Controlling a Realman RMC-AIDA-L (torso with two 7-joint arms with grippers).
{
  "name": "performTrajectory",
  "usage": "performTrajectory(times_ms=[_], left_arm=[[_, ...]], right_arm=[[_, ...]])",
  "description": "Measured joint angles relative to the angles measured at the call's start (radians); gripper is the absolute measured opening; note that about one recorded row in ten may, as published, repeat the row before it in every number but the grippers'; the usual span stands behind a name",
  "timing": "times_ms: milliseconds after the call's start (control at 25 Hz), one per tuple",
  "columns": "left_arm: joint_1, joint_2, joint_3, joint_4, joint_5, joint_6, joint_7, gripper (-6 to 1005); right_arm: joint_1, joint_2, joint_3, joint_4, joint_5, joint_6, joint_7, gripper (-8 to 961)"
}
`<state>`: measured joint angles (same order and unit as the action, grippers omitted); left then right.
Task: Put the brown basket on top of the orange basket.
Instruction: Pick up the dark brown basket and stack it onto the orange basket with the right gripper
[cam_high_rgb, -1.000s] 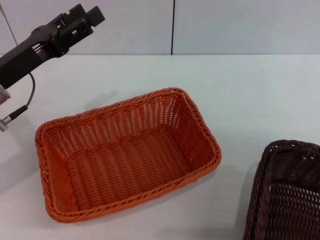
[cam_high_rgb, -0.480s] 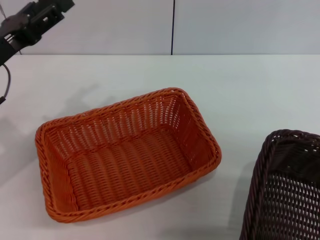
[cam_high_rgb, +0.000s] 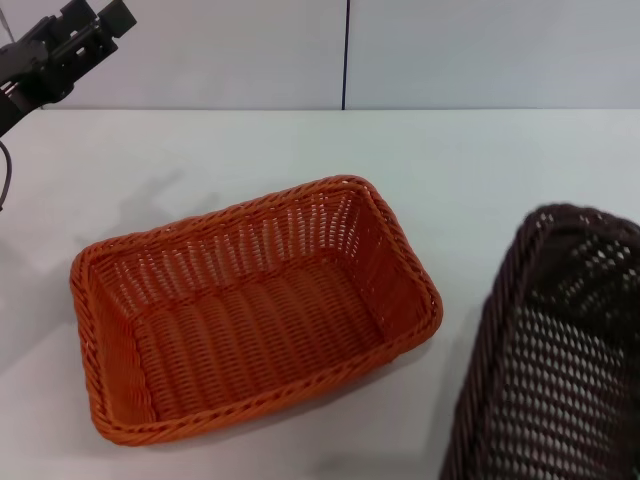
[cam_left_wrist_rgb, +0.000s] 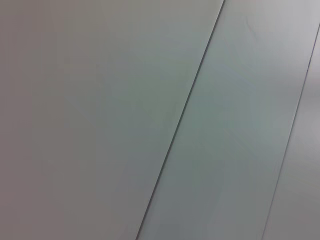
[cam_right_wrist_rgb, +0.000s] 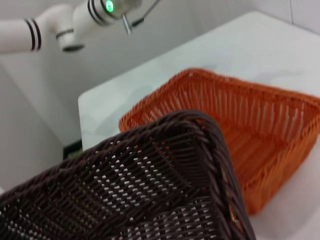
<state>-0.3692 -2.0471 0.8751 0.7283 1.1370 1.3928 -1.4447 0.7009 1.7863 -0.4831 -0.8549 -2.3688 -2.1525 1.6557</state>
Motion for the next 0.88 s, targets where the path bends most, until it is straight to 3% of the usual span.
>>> performTrajectory(times_ms=[160,400,760,880], left_arm=[[0.001,0.002,-0.001,0.0,0.001,0.0,0.005,829],[0.003,0.01,0.004,-0.009,0.001,0.0,0.016,830],[0.005,0.012,0.007,-0.028,0.001,0.003,0.03,829],[0.011,0.013,0.005,-0.028,0.001,0.007,0.03,829]], right_arm=[[-0.002,0.006,0.003,-0.008,0.099,0.01,0.074,154],[0.021,0.015,0.004,-0.011,0.124,0.03,0.148,152],[0.068,0.076,0.006,-0.042,0.179,0.096,0.326,153],[0.072,0.087,0.003,-0.05,0.184,0.113,0.346,154]])
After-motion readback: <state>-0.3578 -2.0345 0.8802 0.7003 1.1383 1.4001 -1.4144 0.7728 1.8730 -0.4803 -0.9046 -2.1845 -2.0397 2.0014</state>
